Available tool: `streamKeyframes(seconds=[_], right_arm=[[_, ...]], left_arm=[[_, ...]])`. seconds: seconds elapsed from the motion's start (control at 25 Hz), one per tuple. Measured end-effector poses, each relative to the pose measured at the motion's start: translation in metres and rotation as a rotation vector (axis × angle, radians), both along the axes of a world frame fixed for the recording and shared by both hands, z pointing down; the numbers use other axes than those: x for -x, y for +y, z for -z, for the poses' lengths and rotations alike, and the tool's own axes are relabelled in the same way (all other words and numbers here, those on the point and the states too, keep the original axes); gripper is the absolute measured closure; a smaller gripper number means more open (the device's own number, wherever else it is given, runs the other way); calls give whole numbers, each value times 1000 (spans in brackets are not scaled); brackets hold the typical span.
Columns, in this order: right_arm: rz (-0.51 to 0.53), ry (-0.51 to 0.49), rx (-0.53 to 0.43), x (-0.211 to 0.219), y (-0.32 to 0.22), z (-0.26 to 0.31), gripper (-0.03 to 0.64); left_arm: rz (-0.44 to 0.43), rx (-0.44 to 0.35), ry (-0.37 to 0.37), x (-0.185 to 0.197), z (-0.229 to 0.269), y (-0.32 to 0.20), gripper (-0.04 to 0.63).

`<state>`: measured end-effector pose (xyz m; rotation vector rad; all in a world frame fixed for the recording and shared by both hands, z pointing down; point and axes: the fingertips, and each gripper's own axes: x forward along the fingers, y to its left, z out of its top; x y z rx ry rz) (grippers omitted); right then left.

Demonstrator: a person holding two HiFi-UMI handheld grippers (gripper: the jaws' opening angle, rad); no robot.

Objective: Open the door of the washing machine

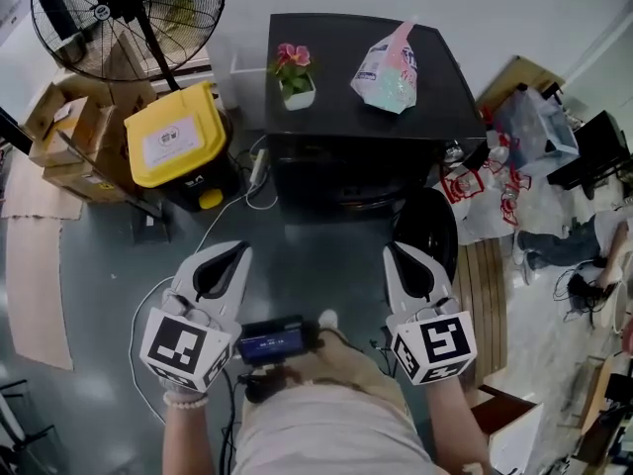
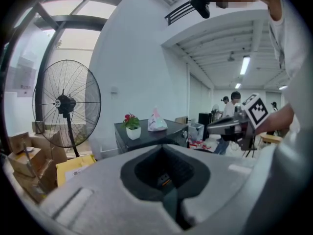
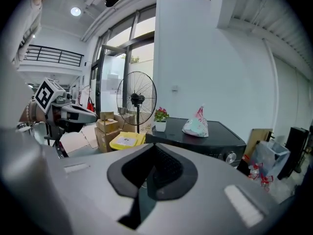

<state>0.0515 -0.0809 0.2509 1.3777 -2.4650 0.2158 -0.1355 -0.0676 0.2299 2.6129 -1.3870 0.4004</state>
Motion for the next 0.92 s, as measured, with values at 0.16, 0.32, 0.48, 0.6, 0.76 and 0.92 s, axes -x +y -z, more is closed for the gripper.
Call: streamKeyframes(seconds=[0.16,0.32,0.48,0.6,0.76,0.92], right_arm=[[-3,-3,-12,-1,-1,4,612],[-6,3,-15,-1,-2,6,612],[-12,2,-14,1,-2,9,612],[-4,3,-23,3,-2,10,612],[-3,3,-26,4,0,10,612],[-5,1,-27,2,0,9,612]], left_arm=[[-5,-7,0,0,3,1,601],[-11,-14,1,0,6,0,601],[-18,-14,1,-2,7,-1,601],[-22,-19,2,-2,9,-1,601],[-24,-24,5,-3,10,-1,601],[-25,-30,10,-5,11,0,601]])
